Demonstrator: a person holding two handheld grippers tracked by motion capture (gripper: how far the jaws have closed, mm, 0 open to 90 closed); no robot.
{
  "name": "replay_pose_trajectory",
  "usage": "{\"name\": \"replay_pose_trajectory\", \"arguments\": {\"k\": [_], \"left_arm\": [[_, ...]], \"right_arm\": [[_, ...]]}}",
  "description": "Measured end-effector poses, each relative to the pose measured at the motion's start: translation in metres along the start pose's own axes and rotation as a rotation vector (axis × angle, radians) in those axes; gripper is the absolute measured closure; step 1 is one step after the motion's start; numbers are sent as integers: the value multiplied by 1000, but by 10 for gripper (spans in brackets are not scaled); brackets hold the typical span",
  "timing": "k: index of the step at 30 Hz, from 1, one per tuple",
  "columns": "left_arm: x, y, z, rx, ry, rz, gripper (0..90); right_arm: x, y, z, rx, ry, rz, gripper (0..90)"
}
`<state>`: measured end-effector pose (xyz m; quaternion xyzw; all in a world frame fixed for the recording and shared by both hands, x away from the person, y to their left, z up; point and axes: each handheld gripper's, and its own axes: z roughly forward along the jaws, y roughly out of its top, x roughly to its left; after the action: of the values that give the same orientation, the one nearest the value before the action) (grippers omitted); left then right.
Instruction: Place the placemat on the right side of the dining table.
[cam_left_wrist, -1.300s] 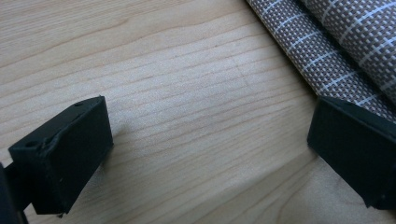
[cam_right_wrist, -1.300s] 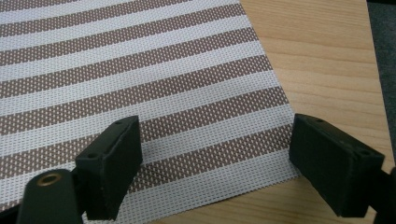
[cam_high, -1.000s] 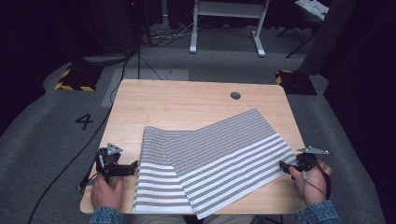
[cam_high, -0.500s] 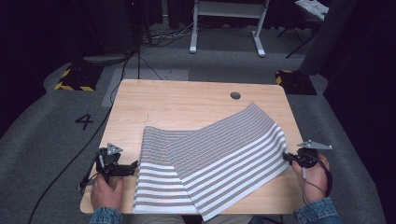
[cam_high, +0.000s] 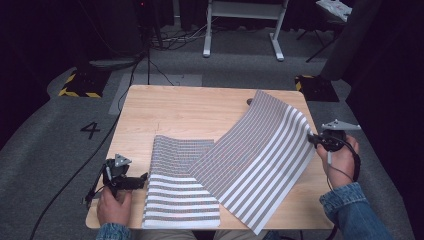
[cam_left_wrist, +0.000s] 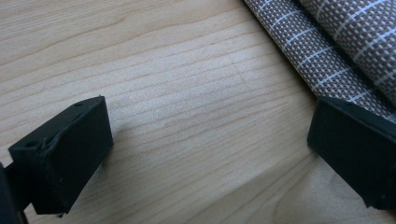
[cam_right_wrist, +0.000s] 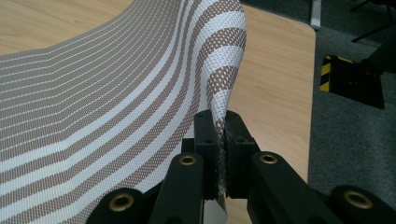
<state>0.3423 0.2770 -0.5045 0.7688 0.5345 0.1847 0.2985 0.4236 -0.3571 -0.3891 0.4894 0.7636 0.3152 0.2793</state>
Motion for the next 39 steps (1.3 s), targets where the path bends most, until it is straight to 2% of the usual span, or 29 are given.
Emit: {"name": "replay_pose_trajectory", "arguments": {"k": [6, 7, 8, 9, 10, 11, 12, 15, 18, 19, 20, 21, 22, 24, 25, 26, 27, 31, 32, 33, 34, 35, 38, 39], "left_arm": [[0, 0, 0, 0, -1, -1, 1], [0, 0, 1, -3, -2, -3, 1], [0, 0, 1, -3, -2, -3, 1], [0, 0, 1, -4, -3, -2, 1], [0, 0, 1, -4, -3, -2, 1], [0, 0, 1, -3, -1, -2, 1], [0, 0, 1, -2, -2, -2, 1], [0, 0, 1, -2, -1, -2, 1], [0, 1, 1, -4, -2, -3, 1], [0, 1, 1, -4, -2, -3, 1], [0, 1, 1, -4, 0, -3, 1], [0, 1, 1, -5, 0, -4, 1], [0, 1, 1, -5, 0, -4, 1], [0, 1, 1, -5, 0, -5, 1], [1, 1, 1, -5, -1, -5, 1], [1, 1, 1, -4, -1, -5, 1], [1, 1, 1, -5, 1, -4, 1], [1, 1, 1, -2, 2, -4, 1], [1, 1, 1, -2, 2, -4, 1], [1, 1, 1, -2, 2, -4, 1], [1, 1, 1, -3, 2, -4, 1], [1, 1, 1, -3, 2, -4, 1], [1, 1, 1, -3, 2, -3, 1], [1, 1, 1, -3, 2, -3, 1]], "right_arm": [[-13, 20, 14, -9, -39, -32, 867], [-18, 29, 23, -35, -50, -73, 841], [-20, 31, 26, -56, -53, -96, 779], [-22, 33, 30, -93, -83, -117, 673], [-24, 35, 34, -130, -135, -128, 548], [-25, 36, 37, -163, -177, -108, 456], [-26, 35, 39, -178, -188, -84, 412], [-20, 31, 36, -178, -155, -37, 392], [-5, 25, 29, -160, -78, -7, 382], [-5, 25, 29, -160, -78, -7, 382], [8, 19, 23, -135, -8, 21, 382], [8, 19, 23, -135, -8, 21, 382], [16, 17, 20, -114, 22, 22, 382], [34, 12, 15, -78, 86, 15, 386], [56, 8, 9, -52, 142, -2, 387], [56, 8, 9, -52, 142, -2, 387], [79, 5, 4, -30, 195, -20, 394], [126, -1, -1, 6, 302, -59, 389], [137, -3, 0, 20, 323, -68, 383], [137, -3, 0, 20, 323, -68, 383], [160, -8, 4, 55, 365, -95, 367], [172, -10, 6, 69, 387, -101, 365], [200, -18, 15, 110, 402, -177, 351], [200, -18, 15, 110, 402, -177, 351]]}}
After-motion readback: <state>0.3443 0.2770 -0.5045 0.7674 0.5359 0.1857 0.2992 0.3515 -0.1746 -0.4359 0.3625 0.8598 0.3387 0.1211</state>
